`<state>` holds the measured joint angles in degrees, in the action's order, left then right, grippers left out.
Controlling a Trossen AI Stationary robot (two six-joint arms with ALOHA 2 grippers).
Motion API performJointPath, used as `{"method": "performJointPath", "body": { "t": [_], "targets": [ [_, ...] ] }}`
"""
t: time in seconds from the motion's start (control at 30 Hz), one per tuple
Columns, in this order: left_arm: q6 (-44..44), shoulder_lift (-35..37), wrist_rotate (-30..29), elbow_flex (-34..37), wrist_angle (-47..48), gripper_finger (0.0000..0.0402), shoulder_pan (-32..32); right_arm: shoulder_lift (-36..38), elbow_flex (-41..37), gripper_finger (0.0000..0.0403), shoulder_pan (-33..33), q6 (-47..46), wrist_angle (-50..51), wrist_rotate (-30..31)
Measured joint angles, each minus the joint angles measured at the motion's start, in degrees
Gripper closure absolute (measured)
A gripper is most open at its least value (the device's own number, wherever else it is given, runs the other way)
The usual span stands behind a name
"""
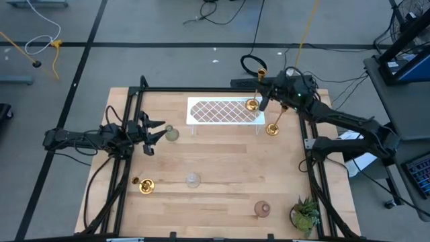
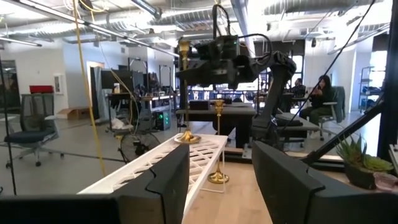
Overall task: Pick & Place candle stick holders
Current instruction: Put the middle right gold candle holder on the shelf
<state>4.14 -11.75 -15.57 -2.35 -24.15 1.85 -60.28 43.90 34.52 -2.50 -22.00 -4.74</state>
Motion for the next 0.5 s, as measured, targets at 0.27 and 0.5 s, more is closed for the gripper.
{"method": "performJointPath", "body": {
  "t": [0.27, 0.5],
  "targets": [
    [-0.13, 0.00, 0.02, 0.00, -0.01, 0.0220, 0.01, 0.01, 0.07, 0.0395, 1.59, -0.14, 0.37, 0.07],
    [-0.01, 0.00, 0.02, 0.00, 0.01, 0.0220, 0.00, 0.08, 0.07, 0.0395, 1.58, -0.48, 0.65, 0.14]
  ]
}}
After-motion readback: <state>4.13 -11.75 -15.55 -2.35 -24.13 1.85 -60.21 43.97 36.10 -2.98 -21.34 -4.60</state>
